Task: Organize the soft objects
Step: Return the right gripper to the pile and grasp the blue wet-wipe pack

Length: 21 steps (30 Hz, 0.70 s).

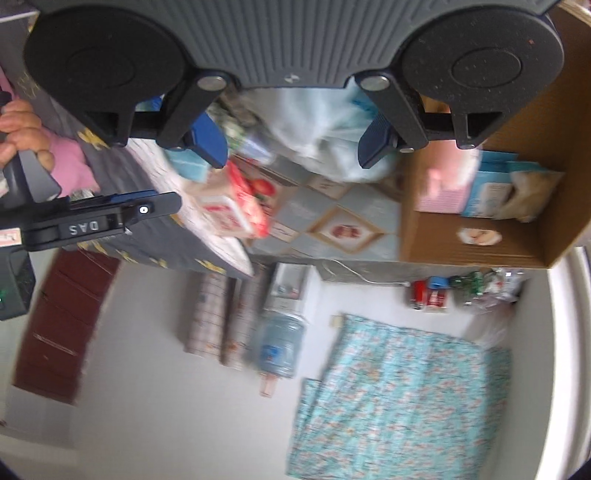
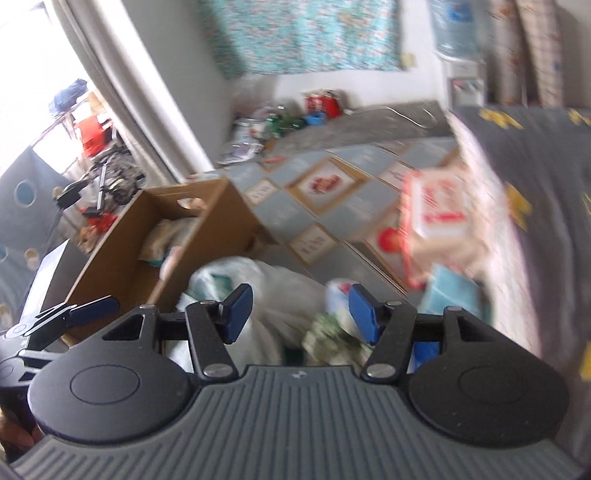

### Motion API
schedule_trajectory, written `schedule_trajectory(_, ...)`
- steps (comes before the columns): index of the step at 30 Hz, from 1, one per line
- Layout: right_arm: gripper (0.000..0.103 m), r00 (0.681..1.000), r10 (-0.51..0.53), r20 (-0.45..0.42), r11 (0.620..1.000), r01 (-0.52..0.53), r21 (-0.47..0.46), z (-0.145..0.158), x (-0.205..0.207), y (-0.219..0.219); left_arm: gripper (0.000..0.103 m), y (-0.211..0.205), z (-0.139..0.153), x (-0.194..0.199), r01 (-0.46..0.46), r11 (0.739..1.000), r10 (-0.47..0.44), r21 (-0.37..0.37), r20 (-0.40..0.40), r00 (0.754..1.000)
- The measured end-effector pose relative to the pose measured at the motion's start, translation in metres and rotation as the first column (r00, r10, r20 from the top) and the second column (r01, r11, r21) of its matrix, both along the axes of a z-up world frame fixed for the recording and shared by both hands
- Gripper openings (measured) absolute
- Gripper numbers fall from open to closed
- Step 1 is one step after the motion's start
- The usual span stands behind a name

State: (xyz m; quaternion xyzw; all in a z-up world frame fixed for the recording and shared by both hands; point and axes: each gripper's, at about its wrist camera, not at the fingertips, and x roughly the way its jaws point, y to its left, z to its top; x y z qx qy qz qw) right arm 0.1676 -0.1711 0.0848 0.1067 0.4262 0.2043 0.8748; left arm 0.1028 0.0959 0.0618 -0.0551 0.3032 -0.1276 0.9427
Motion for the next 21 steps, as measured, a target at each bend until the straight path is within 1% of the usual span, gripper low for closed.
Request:
schedule_trajectory(4,0.057,0.997,-0.043,-0.058,0.999,0.044,0.000,-0.026,-0.014,-0.028,0.076,-0.038,-0.016,-0.001,0.086,0.996,-0.086,-0.003,-0.016,0.996)
schedule_trajectory(6,0.057,0.994,-0.059,-0.091,0.998,0.059,-0.003,-0.037,-0.018,-0.035,0.072,-0.055,-0.025,0.000,0.128,0.992,-0.128,-0.003,-0.022,0.992)
schedule_trajectory(7,0.057,0.992,-0.065,-0.108,0.998,0.065,-0.003,-0.043,-0.019,-0.039,0.068,-0.064,-0.029,0.001,0.147,0.989,-0.147,-0.002,-0.029,0.989)
schedule_trajectory(10,0.055,0.984,-0.081,-0.158,0.996,0.084,0.014,-0.060,-0.019,-0.050,0.065,-0.090,-0.047,0.005,0.205,0.979,-0.205,0.001,-0.061,0.977)
schedule_trajectory(13,0.051,0.975,-0.093,-0.200,0.995,0.100,0.028,-0.076,-0.014,-0.057,0.057,-0.112,-0.069,0.012,0.250,0.968,-0.247,0.011,-0.124,0.961)
schedule_trajectory(16,0.046,0.967,-0.100,-0.236,0.993,0.111,0.034,-0.090,-0.007,-0.062,0.056,-0.130,-0.089,0.023,0.291,0.957,-0.286,-0.004,-0.198,0.938)
schedule_trajectory(19,0.045,0.958,-0.108,-0.265,0.992,0.122,0.035,-0.103,0.000,-0.067,0.057,-0.141,-0.103,0.035,0.304,0.952,-0.299,-0.021,-0.257,0.919)
schedule_trajectory(21,0.045,0.953,-0.111,-0.282,0.991,0.126,0.037,-0.110,0.006,-0.070,0.061,-0.147,-0.108,0.043,0.304,0.952,-0.297,-0.021,-0.282,0.912)
